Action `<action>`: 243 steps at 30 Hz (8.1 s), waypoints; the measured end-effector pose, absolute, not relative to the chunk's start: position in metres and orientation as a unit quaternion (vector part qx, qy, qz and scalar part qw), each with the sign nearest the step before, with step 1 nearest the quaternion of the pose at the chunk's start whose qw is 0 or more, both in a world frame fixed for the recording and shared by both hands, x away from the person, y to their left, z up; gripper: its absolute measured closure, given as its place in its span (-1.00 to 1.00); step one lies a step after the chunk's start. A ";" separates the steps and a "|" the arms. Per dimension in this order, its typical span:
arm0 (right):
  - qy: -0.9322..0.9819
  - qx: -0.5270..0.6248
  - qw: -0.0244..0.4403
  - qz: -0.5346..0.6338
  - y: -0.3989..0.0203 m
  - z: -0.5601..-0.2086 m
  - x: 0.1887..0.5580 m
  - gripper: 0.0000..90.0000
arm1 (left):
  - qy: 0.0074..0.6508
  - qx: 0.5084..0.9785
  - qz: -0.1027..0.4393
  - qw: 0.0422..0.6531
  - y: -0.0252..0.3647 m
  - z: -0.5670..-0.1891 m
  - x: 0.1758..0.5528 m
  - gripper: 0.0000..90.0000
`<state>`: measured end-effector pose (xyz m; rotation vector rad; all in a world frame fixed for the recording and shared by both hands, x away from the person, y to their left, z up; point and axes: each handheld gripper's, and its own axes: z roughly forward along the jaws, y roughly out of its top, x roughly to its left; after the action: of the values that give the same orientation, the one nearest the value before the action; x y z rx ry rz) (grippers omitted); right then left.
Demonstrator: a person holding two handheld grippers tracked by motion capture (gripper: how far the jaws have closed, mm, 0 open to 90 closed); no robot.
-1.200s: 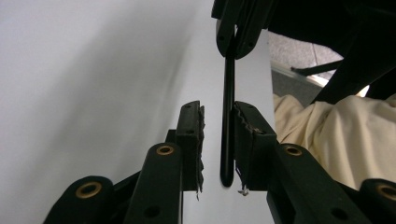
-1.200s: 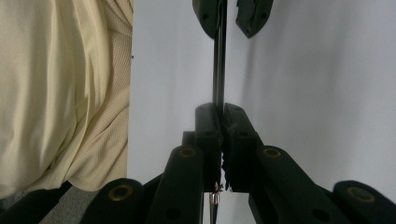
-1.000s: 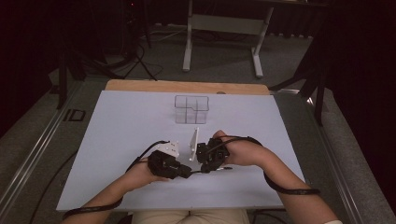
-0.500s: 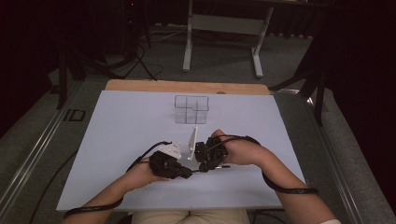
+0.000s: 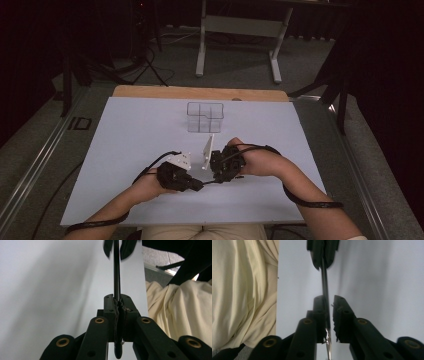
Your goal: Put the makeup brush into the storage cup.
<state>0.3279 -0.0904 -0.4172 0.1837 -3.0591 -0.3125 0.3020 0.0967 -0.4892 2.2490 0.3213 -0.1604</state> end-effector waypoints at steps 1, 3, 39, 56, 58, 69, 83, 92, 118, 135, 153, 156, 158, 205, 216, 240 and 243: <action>-0.993 0.057 0.027 -0.103 -0.092 -0.417 0.328 0.63 | 0.128 0.897 -0.063 0.418 0.098 -0.489 0.301 0.92; -0.993 0.055 0.032 -0.103 -0.096 -0.416 0.329 0.58 | 0.133 0.895 -0.061 0.421 0.100 -0.489 0.301 0.92; -0.995 0.080 0.026 -0.045 -0.102 -0.422 0.326 0.91 | 0.134 0.895 -0.065 0.421 0.095 -0.474 0.308 0.59; -0.995 0.083 0.025 -0.038 -0.096 -0.425 0.321 0.91 | 0.093 0.931 -0.102 0.338 0.060 -0.460 0.325 0.67; -0.993 0.103 0.021 -0.054 -0.095 -0.427 0.323 0.91 | 0.097 0.929 -0.101 0.342 0.059 -0.459 0.326 0.72; -0.994 0.096 -0.003 -0.060 -0.099 -0.420 0.322 0.91 | 0.102 0.918 -0.106 0.368 0.062 -0.461 0.327 0.78; -0.993 0.099 -0.008 -0.062 -0.098 -0.417 0.320 0.90 | 0.110 0.919 -0.111 0.362 0.059 -0.467 0.326 0.90; -0.989 0.113 -0.018 -0.092 -0.099 -0.417 0.322 0.82 | 0.071 0.925 -0.109 0.357 0.064 -0.467 0.331 0.92; -0.974 -0.034 -0.025 -0.224 -0.125 -0.375 0.345 0.41 | 0.131 0.888 -0.045 0.438 0.087 -0.478 0.330 0.92; -0.884 -0.167 -0.076 -0.431 -0.166 -0.376 0.353 0.45 | 0.178 0.838 0.003 0.516 0.103 -0.479 0.330 0.92; -0.796 -0.228 -0.065 -0.557 -0.182 -0.397 0.343 0.36 | 0.215 0.773 0.030 0.597 0.113 -0.480 0.331 0.92; -0.791 -0.237 -0.047 -0.561 -0.180 -0.406 0.343 0.36 | 0.205 0.766 0.037 0.609 0.113 -0.480 0.330 0.92; -0.789 -0.240 -0.042 -0.564 -0.177 -0.411 0.343 0.37 | 0.198 0.765 0.039 0.611 0.112 -0.479 0.329 0.92; -0.843 -0.178 0.026 -0.507 -0.148 -0.397 0.346 0.91 | 0.164 0.820 -0.021 0.548 0.099 -0.495 0.324 0.88; -0.827 -0.188 0.036 -0.529 -0.146 -0.404 0.345 0.76 | 0.157 0.815 0.003 0.558 0.101 -0.494 0.320 0.93; -0.840 -0.183 0.023 -0.511 -0.140 -0.425 0.342 0.90 | 0.176 0.802 0.002 0.571 0.103 -0.491 0.324 0.92; -0.835 -0.187 0.028 -0.517 -0.141 -0.425 0.343 0.91 | 0.176 0.803 0.003 0.570 0.103 -0.490 0.324 0.92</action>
<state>0.3426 -0.1413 -0.4247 -0.5779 -2.5770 -1.5954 0.3239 0.1026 -0.4898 1.8845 0.4126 0.0075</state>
